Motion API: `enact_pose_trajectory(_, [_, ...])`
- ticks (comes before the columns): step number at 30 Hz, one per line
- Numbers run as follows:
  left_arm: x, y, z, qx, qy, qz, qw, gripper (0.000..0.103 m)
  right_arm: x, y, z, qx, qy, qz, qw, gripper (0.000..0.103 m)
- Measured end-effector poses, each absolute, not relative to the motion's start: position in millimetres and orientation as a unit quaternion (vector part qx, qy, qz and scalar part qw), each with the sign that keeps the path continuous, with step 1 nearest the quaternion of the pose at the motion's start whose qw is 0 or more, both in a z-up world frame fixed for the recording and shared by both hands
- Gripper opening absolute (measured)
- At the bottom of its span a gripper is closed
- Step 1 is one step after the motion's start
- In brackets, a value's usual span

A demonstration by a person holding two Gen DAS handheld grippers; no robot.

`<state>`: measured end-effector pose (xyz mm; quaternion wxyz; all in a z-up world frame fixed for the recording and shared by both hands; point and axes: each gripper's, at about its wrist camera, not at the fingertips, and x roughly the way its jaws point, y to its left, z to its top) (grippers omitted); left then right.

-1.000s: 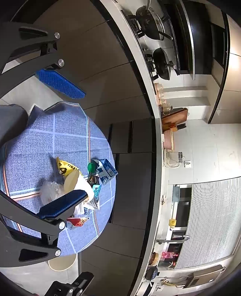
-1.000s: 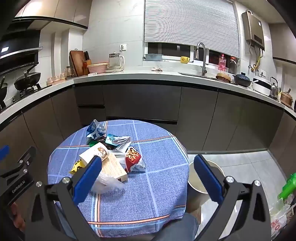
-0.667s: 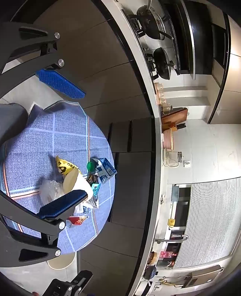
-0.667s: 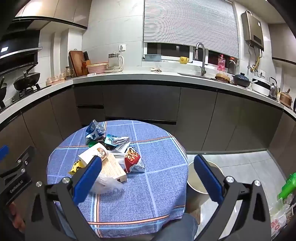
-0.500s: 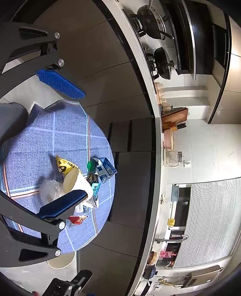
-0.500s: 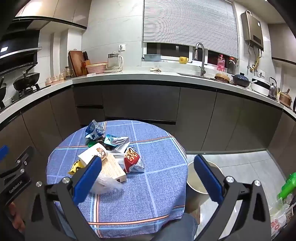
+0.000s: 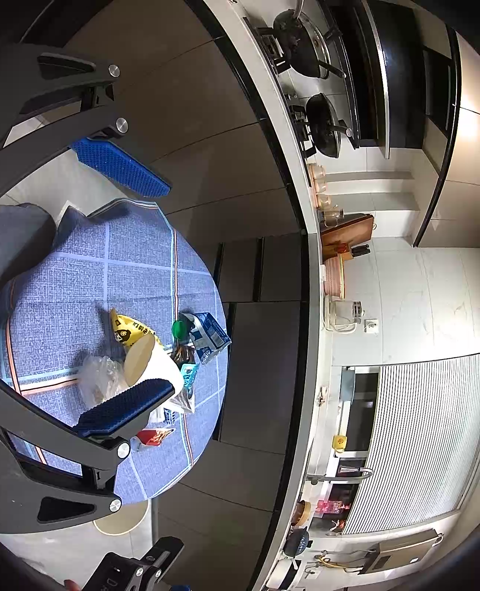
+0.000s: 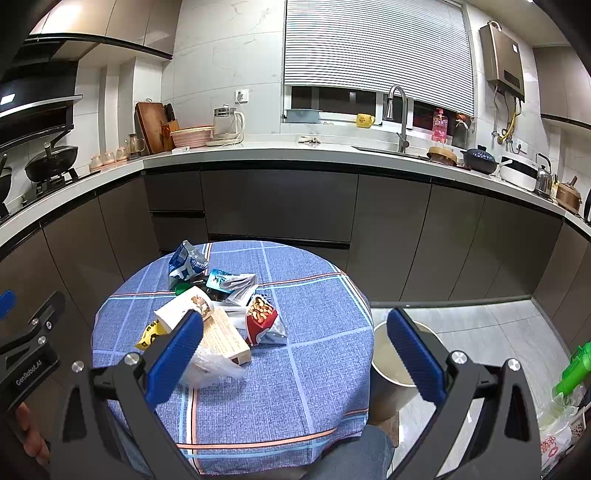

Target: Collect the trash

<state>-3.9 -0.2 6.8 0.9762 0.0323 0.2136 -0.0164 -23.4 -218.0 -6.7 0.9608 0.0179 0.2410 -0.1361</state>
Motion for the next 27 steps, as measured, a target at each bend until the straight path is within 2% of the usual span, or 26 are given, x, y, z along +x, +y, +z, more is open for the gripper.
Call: enact_pose_trajectory(27, [-3.9, 1.1, 10.3, 0.03, 0.212, -0.019, 0.977, 0.095, -25.9, -222.6, -4.8, 0.017, 0.24, -0.136, 0.961, 0.1])
